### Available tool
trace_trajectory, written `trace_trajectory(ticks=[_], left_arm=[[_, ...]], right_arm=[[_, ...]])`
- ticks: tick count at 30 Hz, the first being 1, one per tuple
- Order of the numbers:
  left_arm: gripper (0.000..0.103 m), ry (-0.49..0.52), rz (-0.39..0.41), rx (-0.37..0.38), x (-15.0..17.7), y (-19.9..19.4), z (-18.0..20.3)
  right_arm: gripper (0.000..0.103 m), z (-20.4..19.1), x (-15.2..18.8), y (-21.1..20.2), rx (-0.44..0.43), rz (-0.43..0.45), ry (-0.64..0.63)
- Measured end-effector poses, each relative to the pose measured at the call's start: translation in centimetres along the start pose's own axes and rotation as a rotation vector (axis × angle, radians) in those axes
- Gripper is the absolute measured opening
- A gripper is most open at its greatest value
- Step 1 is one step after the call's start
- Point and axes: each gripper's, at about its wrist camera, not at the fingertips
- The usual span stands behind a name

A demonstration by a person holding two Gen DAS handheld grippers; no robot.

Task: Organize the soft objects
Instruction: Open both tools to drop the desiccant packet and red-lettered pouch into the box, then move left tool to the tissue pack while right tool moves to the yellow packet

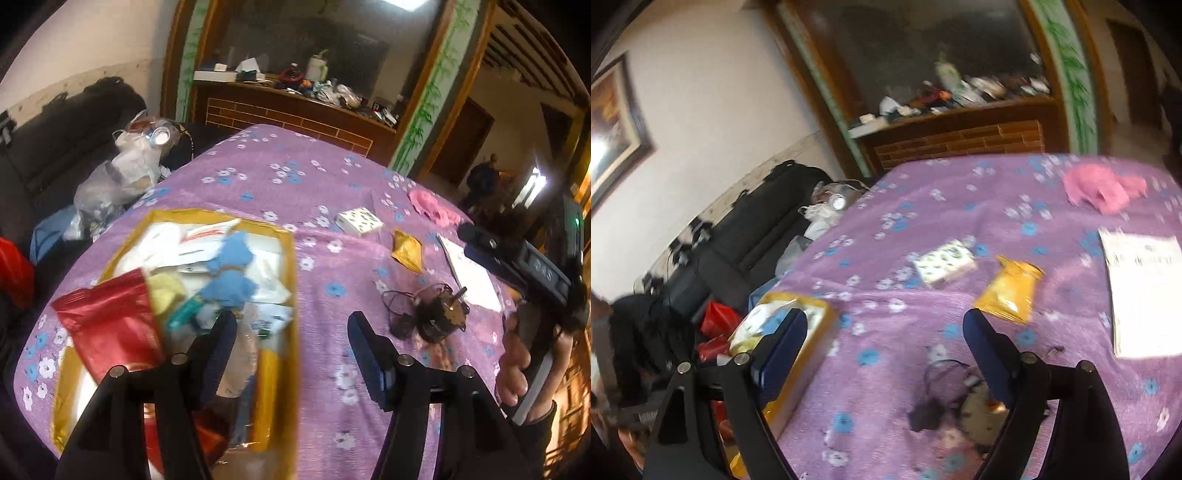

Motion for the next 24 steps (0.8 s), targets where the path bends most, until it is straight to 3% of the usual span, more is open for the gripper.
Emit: trace_trajectory(ticks=[3,8,19,24], left_arm=[[0.066,-0.013,-0.046,0.036,-0.1,0.4,2.0],[0.066,-0.035,-0.067,0.022,0.5,0.7,3.1],[0.066,-0.042,-0.051,-0.065,2.9,-2.1,1.9],[0.066,-0.08,-0.071,0.007,2.7,-1.4,1.5]], right_arm=[[0.086,1.5,-0.4,0.1,0.015,-0.015,0.073],[0.086,1.5,0.0,1.1,0.028,-0.054,0.074],[0.086,0.2,0.6,1.7,-0.081,-0.072,0.094],[0.086,0.2,0.8,2.1,-0.073,-0.081,0.094]])
Point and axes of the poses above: each gripper's, at about its wrist camera, not at the fingertips, and y roughly the way its jaws point, z to its right, x to its underside, and after that the axes turned 2 degrees about -x, right-handed
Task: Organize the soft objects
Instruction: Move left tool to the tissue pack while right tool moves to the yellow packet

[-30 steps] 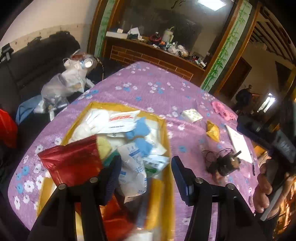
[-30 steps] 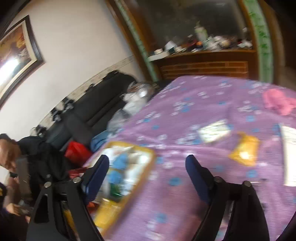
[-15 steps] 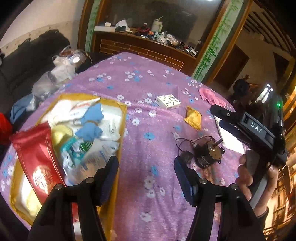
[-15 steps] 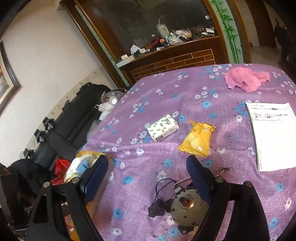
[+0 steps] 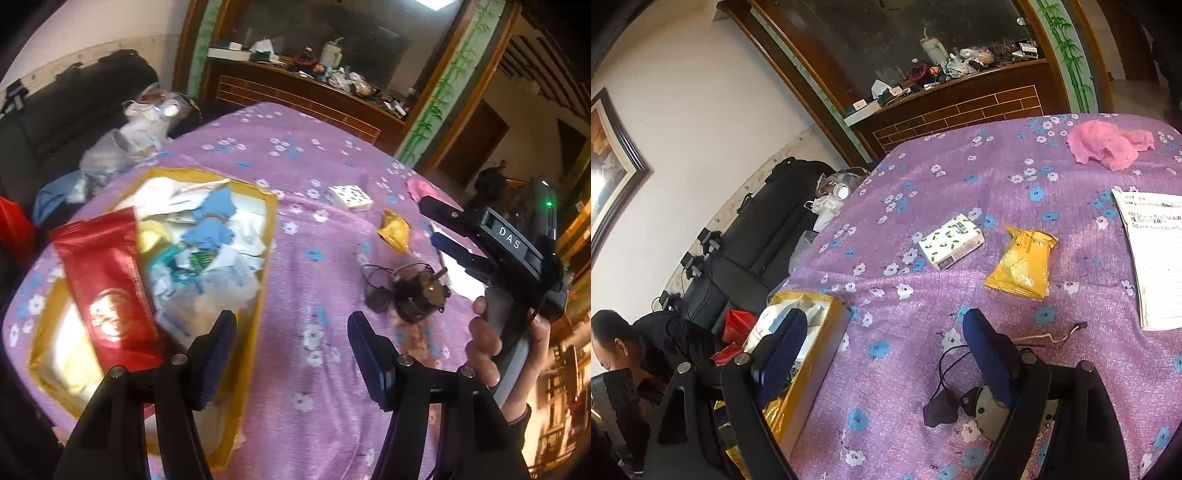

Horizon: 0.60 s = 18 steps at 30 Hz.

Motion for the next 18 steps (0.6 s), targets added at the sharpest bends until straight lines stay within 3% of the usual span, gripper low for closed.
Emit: trace_trajectory(ticks=[4,7,12,18], left_arm=[[0.066,0.047,-0.014,0.027,-0.6,1.5,1.1],[0.066,0.008,-0.04,0.077,-0.7,2.9,1.4],[0.066,0.002,-0.064,0.094,-0.6,4.5,1.6],[0.066,-0.026,-0.048,0.129,-1.6,5.4,1.3]], right_arm=[[0.086,0.2,0.4,0.3,0.026,0.003,0.003],[0.086,0.3,0.3,0.1,0.028,0.016,0.022],[0.086,0.0,0.2,-0.5,0.021,0.028,0.007],[0.086,0.9,0.1,-0.8,0.058,0.05,0.037]])
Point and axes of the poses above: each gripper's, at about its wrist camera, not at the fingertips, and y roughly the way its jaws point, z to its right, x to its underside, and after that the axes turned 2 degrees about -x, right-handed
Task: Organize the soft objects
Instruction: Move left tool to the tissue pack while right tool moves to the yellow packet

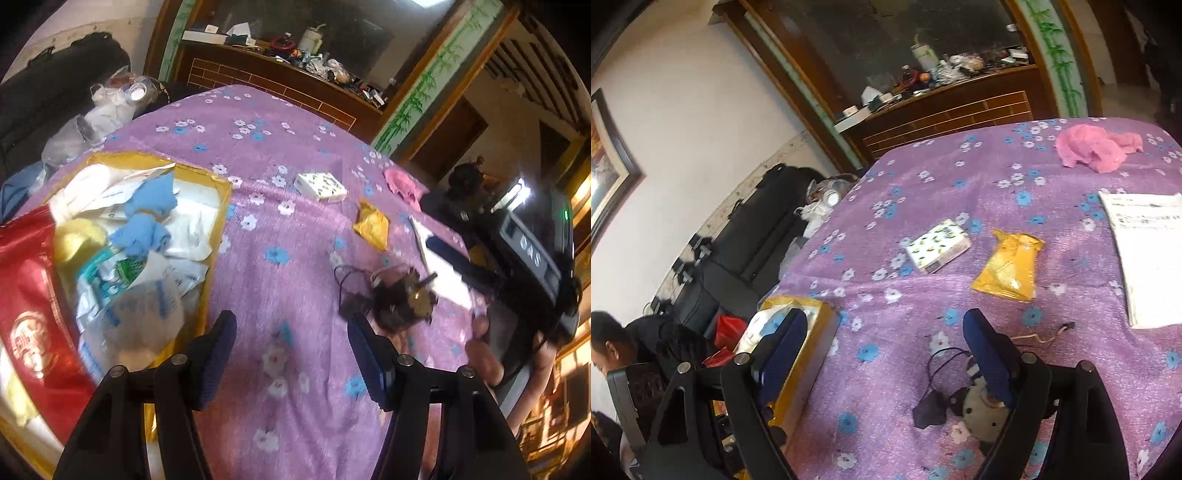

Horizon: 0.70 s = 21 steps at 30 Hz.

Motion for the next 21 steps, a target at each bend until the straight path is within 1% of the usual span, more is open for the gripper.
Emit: trace_trajectory(ticks=[2,4,7,9,11,12,13,16,18,19,20,21], left_arm=[[0.066,-0.016,-0.008,0.02,-0.6,0.5,0.0],[0.066,-0.011,-0.011,0.03,-1.4,1.0,0.1],[0.066,0.01,-0.015,0.018,-2.9,2.0,0.5],[0.066,0.025,-0.019,0.012,-4.1,2.9,0.8],[0.066,0.017,-0.028,0.016,-4.9,3.5,0.9],[0.066,0.02,-0.04,0.02,-5.6,4.1,1.1],[0.066,0.024,-0.046,0.017,-6.1,4.5,1.3],[0.066,0.038,-0.052,0.008,-7.1,5.4,1.8],[0.066,0.049,-0.072,0.011,-7.2,5.8,2.0],[0.066,0.059,-0.079,0.01,-7.2,5.9,2.0],[0.066,0.065,-0.08,0.006,-7.1,6.0,2.1],[0.066,0.066,-0.077,-0.001,-7.1,6.0,2.0]], right_arm=[[0.086,0.4,-0.2,-0.2,-0.007,-0.001,0.017],[0.086,1.0,-0.7,-0.4,0.015,-0.002,0.032],[0.086,1.8,-2.2,-0.6,0.034,-0.013,0.039],[0.086,2.6,-3.3,-0.6,0.07,-0.02,0.032],[0.086,4.0,-4.5,0.0,0.113,-0.04,0.038],[0.086,5.3,-5.2,0.7,0.135,-0.067,0.063],[0.086,6.3,-5.7,1.5,0.141,-0.092,0.083],[0.086,10.0,-6.9,4.7,0.143,-0.202,0.142],[0.086,12.1,-7.4,6.4,0.142,-0.25,0.181],[0.085,13.4,-7.6,7.1,0.138,-0.273,0.233],[0.083,14.1,-7.5,7.6,0.116,-0.294,0.266],[0.078,14.5,-7.6,8.1,0.078,-0.306,0.291]])
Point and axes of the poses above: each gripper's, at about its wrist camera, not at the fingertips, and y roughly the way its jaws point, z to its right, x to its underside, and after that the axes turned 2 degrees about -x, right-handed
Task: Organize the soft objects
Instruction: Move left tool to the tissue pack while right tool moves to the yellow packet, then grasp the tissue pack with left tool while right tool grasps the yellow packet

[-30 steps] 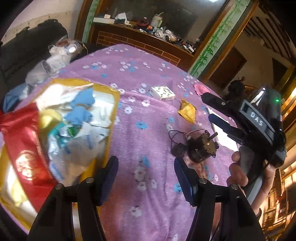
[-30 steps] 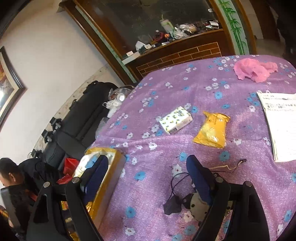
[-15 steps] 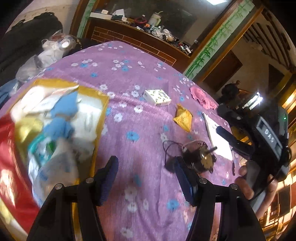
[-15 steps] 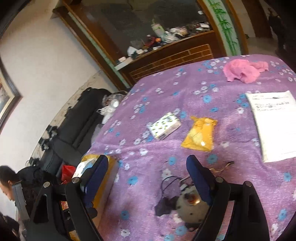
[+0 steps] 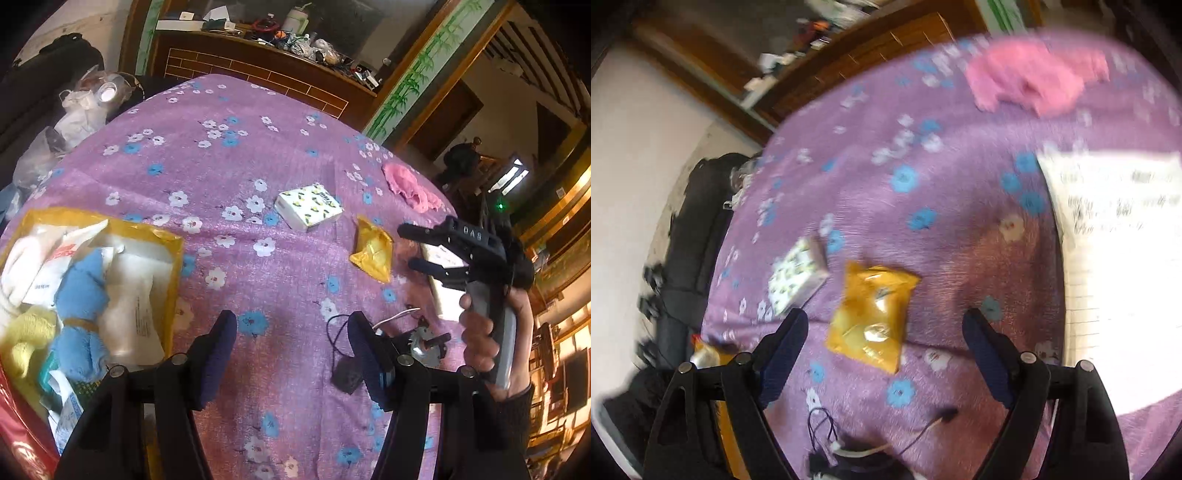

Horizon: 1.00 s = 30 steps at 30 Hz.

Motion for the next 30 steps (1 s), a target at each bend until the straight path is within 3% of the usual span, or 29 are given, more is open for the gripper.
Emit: trace_trajectory(ticks=[5,8,11,13,14,16,20,21,23,24,25,30], left_arm=[[0.065,-0.027,-0.02,-0.013,-0.7,0.3,-0.1],[0.066,0.002,-0.014,-0.033,-1.0,0.3,0.2],[0.066,-0.017,-0.043,-0.049,-1.5,1.1,0.2],[0.066,-0.019,-0.054,-0.039,-2.0,1.6,0.4],[0.066,-0.006,-0.047,-0.047,-2.3,1.9,0.8],[0.066,0.047,-0.02,-0.099,-3.0,2.7,1.9],[0.066,0.105,-0.035,-0.122,-4.9,4.8,3.6],[0.066,0.124,-0.031,-0.141,-5.2,5.0,3.7],[0.066,0.145,-0.025,-0.171,-5.4,5.0,3.8],[0.066,0.142,-0.023,-0.167,-5.4,4.8,3.5],[0.066,0.131,-0.022,-0.149,-5.2,4.5,3.0],[0.066,0.079,-0.035,-0.159,-5.2,4.7,1.4]], right_arm=[[0.067,-1.6,0.2,1.7,0.017,-0.046,-0.016],[0.053,-3.2,0.2,2.6,0.13,-0.083,-0.09],[0.029,-3.5,0.2,2.8,0.161,-0.103,-0.115],[0.007,-3.7,0.9,1.0,0.137,-0.056,-0.121],[0.002,-3.7,1.4,0.0,0.118,-0.033,-0.12],[0.0,-3.8,2.6,-2.1,0.057,0.021,-0.128],[0.0,-3.5,3.4,-3.8,0.014,0.092,-0.112],[0.0,-3.2,3.1,-3.5,0.002,0.079,-0.103],[0.015,-2.7,2.5,-2.6,-0.021,0.031,-0.066],[0.051,-2.7,2.2,-2.0,-0.02,-0.002,-0.065],[0.08,-2.8,2.0,-1.5,-0.002,0.0,-0.07],[0.081,-3.5,0.3,1.3,0.079,-0.089,-0.059]])
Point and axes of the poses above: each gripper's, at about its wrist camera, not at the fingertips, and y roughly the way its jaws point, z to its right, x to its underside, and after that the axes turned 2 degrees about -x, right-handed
